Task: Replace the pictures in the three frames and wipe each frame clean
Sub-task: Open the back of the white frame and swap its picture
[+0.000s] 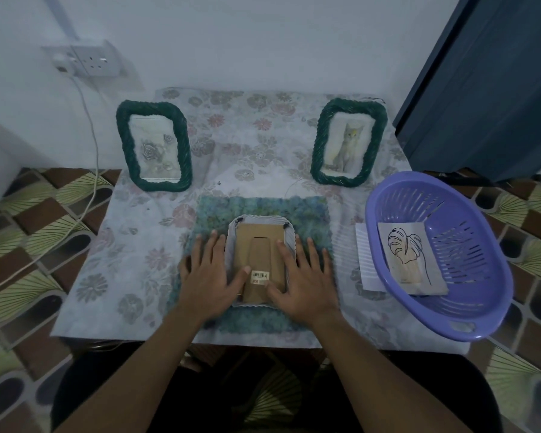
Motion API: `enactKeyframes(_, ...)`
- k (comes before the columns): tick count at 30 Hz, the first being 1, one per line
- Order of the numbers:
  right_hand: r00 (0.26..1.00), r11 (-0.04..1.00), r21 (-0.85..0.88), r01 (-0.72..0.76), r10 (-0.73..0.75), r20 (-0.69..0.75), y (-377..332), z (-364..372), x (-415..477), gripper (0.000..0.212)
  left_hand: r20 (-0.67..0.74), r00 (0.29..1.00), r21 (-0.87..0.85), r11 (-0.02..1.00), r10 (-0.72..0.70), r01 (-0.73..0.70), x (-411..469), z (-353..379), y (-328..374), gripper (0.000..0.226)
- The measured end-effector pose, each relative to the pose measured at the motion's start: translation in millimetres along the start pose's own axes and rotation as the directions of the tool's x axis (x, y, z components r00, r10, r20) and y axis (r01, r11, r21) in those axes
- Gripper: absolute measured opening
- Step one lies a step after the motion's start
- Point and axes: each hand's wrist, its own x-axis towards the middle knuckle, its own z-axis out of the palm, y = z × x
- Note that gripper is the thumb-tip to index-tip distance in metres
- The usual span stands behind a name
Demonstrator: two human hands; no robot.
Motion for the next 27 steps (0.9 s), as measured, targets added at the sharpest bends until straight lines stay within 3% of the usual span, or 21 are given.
enactKeyframes(10, 1.0, 1.0, 0.003, -0.009, 0.009, -0.007, -1, -2, 0, 0.089, -0.009, 1.0, 0.131, 0.991, 0.016, -0.015, -7, 5, -3, 0.099)
enactKeyframes(16, 0.996, 0.978, 0.195, -0.071, 0.078, -0.03, -1, -8, 3, 0.088, -0.005, 1.0, 0.159, 0.987, 0.01, -0.009, -7, 6, -4, 0.093)
enactKeyframes(22, 0.932, 0.904, 0.307, -0.298, 0.344, -0.11, -15, -28, 32, 0.059, -0.03, 0.999, 0.118, 0.993, 0.015, -0.011, -8, 5, -5, 0.091)
enactKeyframes(27, 0.861, 0.805, 0.384, -0.452, 0.507, -0.049, -15, -38, 59, 0.024, -0.045, 0.999, 0.106, 0.994, 0.025, -0.02, -9, 3, -3, 0.09)
